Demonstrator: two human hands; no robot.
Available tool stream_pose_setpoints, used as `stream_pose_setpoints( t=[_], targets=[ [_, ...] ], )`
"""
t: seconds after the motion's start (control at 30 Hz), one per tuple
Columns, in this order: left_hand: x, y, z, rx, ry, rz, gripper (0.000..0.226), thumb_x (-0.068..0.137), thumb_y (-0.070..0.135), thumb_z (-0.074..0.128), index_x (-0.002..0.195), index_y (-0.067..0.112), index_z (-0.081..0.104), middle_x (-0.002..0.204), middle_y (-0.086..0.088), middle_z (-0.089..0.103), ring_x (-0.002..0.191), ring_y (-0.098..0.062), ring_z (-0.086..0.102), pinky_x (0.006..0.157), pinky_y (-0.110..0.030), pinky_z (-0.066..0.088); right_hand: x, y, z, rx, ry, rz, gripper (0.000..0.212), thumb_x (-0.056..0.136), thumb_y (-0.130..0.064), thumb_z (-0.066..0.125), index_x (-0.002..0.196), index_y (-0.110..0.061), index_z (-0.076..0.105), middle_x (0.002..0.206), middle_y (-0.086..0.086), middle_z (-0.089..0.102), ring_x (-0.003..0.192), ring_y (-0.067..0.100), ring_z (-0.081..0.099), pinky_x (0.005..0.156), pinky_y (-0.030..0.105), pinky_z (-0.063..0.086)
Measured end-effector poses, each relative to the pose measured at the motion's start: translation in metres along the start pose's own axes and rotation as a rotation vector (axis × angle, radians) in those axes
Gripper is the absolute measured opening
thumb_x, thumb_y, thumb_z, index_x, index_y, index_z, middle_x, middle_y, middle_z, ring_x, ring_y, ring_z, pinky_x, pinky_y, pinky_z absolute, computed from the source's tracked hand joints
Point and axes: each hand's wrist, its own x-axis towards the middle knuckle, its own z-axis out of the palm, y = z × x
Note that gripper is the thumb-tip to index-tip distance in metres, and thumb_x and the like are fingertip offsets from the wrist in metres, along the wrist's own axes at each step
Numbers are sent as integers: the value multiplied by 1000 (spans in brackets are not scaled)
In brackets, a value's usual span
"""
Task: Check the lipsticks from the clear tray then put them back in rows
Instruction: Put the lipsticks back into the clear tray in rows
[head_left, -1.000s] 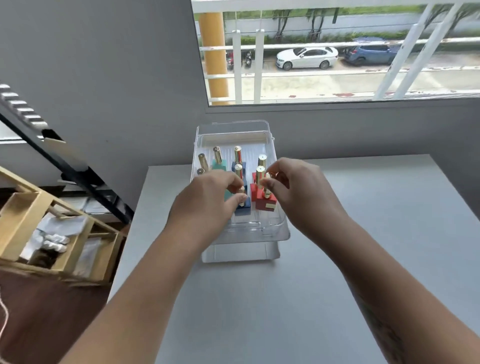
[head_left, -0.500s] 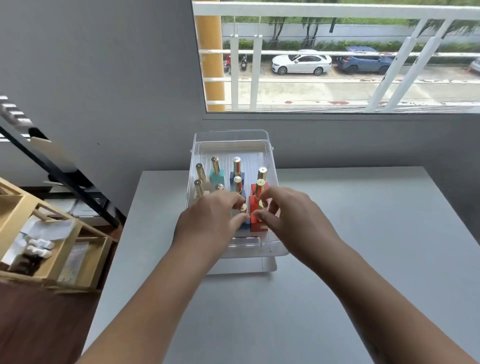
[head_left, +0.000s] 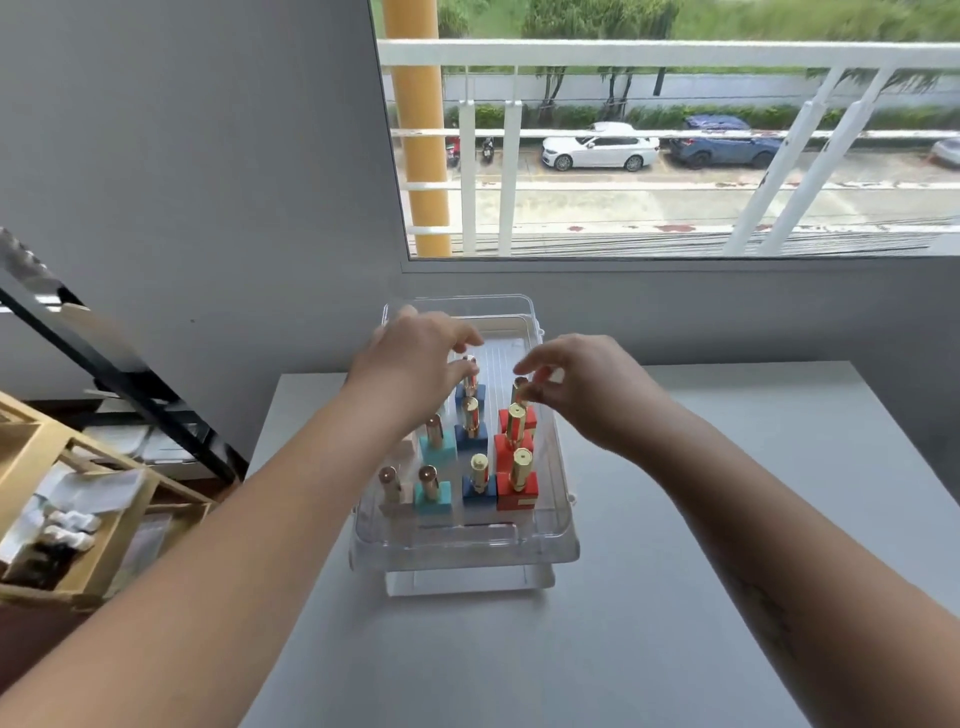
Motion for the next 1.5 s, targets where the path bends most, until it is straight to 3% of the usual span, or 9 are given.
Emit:
stream_pose_setpoints(
  t=[0.2,0.37,0.53,0.73,0.9,1.07,1.23,1.33,1.5],
  targets=[
    [13,-11,13,45,-34,13,17,87,31,70,105,34,69,102,2,68,101,-22,53,82,-37,50,13,6,6,-36,-30,-20,17,89,-19,68,105,-17,72,101,3,74,86,16,67,79,31,56],
    [39,-14,7,31,-30,-6,13,88,33,69,101,33,68,104,-3,63,99,-29,56,84,-39,50,46,7,-1,-22,25,-4,15,91,-16,64,105,-12,71,100,2,73,78,10,60,71,24,49],
    [72,-16,3,10,-58,-62,13,89,29,68,102,31,68,109,-3,64,102,-27,60,90,-44,52,88,6,-3,-32,41,48,15,93,-15,61,106,-12,69,104,7,71,81,21,64,77,37,56],
    [101,-13,4,-12,-58,-80,12,89,22,68,99,28,68,106,3,68,101,-24,60,89,-43,52,122,9,-3,-57,105,85,18,94,-9,57,108,-13,67,104,7,68,84,19,61,70,28,48],
    [108,-14,13,-95,-19,-100,11,91,20,66,100,24,68,102,4,69,97,-22,62,87,-43,53,132,12,-2,-85,78,92,18,95,-7,56,109,-13,67,104,5,68,86,19,61,75,32,52],
    [109,-14,17,-107,23,-47,11,92,19,64,101,24,69,100,5,71,96,-19,62,86,-43,54,138,15,2,-76,76,106,24,95,-4,53,112,-14,66,89,-5,58,80,14,54,69,25,42],
    [108,-13,19,-113,22,-33,14,91,21,65,104,25,68,107,4,70,102,-21,60,89,-44,52,137,16,5,-31,78,125,22,96,-10,55,115,-14,64,101,2,64,83,17,56,69,27,43],
    [105,-13,18,-118,-4,-32,23,90,22,68,112,25,65,113,4,68,107,-21,58,92,-45,50,132,16,4,-34,86,106,25,96,-19,57,119,-12,62,117,11,64,97,26,61,83,36,50],
    [94,-15,10,-149,55,-1,40,87,24,72,126,22,60,125,1,64,112,-20,56,94,-40,48,124,16,-5,-26,122,59,38,93,-21,62,129,-13,56,126,9,59,115,25,54,92,32,41]
  ],
)
